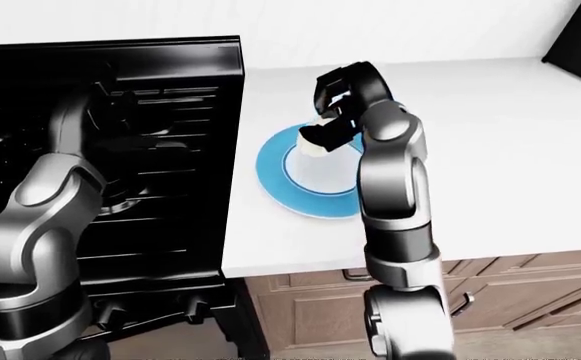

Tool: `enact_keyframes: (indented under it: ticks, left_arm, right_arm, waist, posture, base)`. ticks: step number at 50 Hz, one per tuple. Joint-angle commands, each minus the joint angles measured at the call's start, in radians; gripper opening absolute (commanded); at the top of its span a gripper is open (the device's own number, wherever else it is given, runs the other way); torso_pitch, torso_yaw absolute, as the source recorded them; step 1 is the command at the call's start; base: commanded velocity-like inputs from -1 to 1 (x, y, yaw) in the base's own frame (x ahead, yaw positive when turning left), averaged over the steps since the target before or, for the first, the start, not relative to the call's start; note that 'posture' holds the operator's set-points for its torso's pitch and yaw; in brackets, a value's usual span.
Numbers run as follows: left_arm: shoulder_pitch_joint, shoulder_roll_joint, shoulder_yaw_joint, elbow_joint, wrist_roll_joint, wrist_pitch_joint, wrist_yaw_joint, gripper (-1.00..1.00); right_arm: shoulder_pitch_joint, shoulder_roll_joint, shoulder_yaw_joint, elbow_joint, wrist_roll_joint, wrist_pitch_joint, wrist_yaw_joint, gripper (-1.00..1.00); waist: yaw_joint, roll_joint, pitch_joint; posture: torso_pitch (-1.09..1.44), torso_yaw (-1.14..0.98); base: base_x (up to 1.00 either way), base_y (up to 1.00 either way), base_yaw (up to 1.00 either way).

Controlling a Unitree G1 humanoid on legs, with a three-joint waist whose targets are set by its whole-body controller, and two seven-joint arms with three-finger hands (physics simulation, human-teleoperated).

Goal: Pick the dumpling from the plate and place it in the pan.

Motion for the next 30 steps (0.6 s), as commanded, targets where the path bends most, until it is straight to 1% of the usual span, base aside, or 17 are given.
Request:
enact_keyframes:
  ticks: [1, 3, 15, 17, 26, 30]
  left_arm:
    - [-0.031, 0.011, 0.01, -0.027, 0.0, -0.03, 0.001, 1.0]
    - [-0.032, 0.013, 0.01, -0.028, 0.0, -0.03, 0.002, 1.0]
    - [-0.031, 0.017, 0.012, -0.027, -0.001, -0.031, 0.004, 1.0]
    - [-0.032, 0.018, 0.013, -0.027, -0.001, -0.03, 0.005, 1.0]
    - [-0.034, 0.018, 0.011, -0.025, -0.001, -0.031, 0.007, 1.0]
    - [-0.034, 0.018, 0.012, -0.028, -0.002, -0.028, 0.006, 1.0]
  right_arm:
    - [-0.05, -0.011, -0.011, -0.042, 0.0, -0.003, -0.008, -1.0]
    - [-0.056, -0.013, -0.019, -0.042, 0.011, 0.003, -0.011, -1.0]
    - [-0.071, -0.027, -0.021, -0.07, 0.038, 0.052, -0.016, -1.0]
    - [-0.073, -0.028, -0.014, -0.078, 0.041, 0.064, -0.013, -1.0]
    - [-0.093, -0.035, -0.005, -0.097, 0.028, 0.102, -0.011, -1.0]
    - [-0.088, -0.029, -0.009, -0.096, 0.03, 0.094, -0.018, -1.0]
  waist:
    - [0.0, 0.0, -0.029]
    - [0.0, 0.001, -0.029]
    - [0.001, 0.0, -0.027]
    - [0.001, 0.0, -0.027]
    - [0.001, 0.001, -0.026]
    - [0.001, 0.001, -0.024]
  posture:
    - [0.0, 0.0]
    - [0.0, 0.0]
    - [0.0, 0.0]
    - [0.0, 0.0]
    - [0.0, 0.0]
    - [0.0, 0.0]
  base:
    - [0.0, 0.0, 0.0]
    - [0.0, 0.0, 0.0]
    - [0.0, 0.0, 0.0]
    - [0.0, 0.0, 0.0]
    - [0.0, 0.0, 0.0]
    - [-0.01, 0.0, 0.0]
